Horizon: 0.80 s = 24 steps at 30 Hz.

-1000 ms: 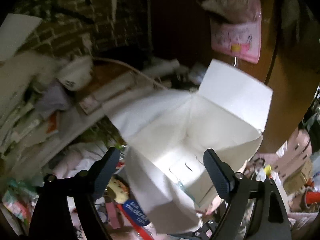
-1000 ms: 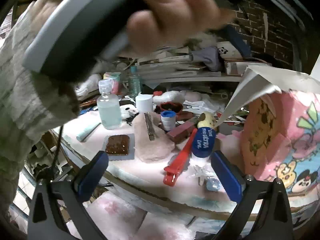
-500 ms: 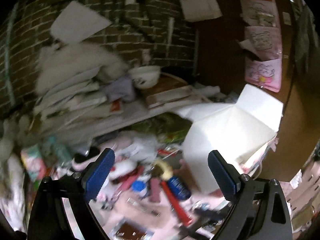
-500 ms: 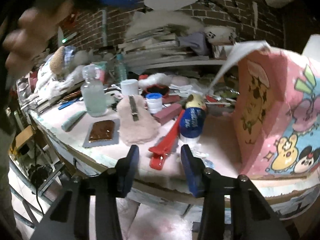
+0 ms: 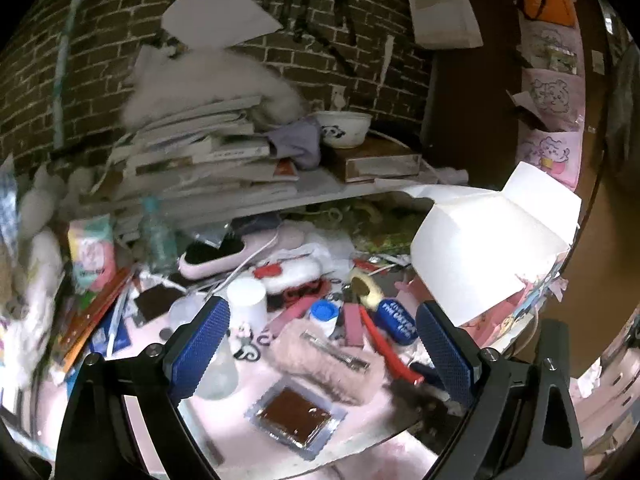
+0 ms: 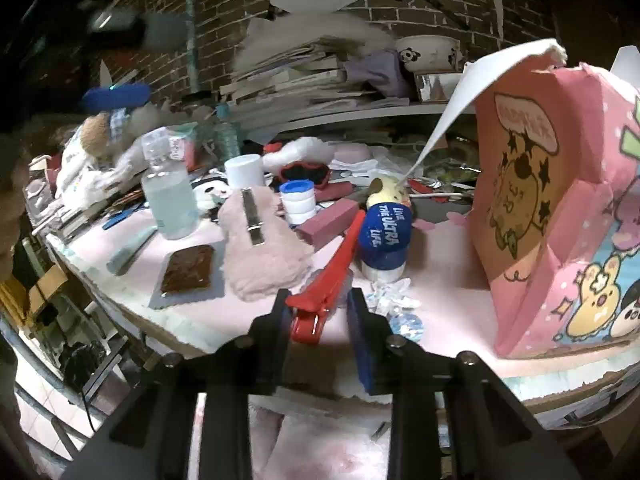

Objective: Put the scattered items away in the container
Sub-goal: 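Grasp the red hair clip on the desk with the right gripper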

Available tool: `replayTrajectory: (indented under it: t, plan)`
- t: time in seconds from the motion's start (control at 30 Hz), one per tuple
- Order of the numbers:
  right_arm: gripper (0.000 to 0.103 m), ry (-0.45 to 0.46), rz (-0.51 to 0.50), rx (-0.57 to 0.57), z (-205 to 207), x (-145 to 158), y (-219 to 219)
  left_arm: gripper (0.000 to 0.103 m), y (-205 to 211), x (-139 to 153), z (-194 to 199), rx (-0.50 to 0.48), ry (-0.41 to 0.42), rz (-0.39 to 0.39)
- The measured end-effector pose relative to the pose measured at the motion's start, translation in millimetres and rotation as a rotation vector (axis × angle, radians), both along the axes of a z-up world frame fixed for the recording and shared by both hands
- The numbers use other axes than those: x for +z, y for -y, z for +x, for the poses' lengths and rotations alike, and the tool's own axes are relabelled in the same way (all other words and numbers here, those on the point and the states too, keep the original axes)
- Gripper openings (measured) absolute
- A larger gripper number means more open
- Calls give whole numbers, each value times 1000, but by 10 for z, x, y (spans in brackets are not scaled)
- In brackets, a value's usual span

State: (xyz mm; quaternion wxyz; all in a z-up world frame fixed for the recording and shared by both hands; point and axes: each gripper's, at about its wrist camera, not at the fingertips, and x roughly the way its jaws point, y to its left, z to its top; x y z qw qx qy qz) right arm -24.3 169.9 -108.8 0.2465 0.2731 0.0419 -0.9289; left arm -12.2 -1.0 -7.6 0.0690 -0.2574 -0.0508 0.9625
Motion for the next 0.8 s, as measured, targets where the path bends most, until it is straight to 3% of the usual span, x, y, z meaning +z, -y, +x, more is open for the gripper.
replayTrajectory:
  t: [0.4,0.63,0.8]
  plan:
    - [26,-30,27,-22,-63,-17,100,93,85,-83,6,30,27,20]
    - [15,-25,5,-28,-62,-10,32,93,101,-104,-4,31,30,33]
    - [14,-33,-2,-36,-35,3,-10,93,104,-132,-18,41,39,43]
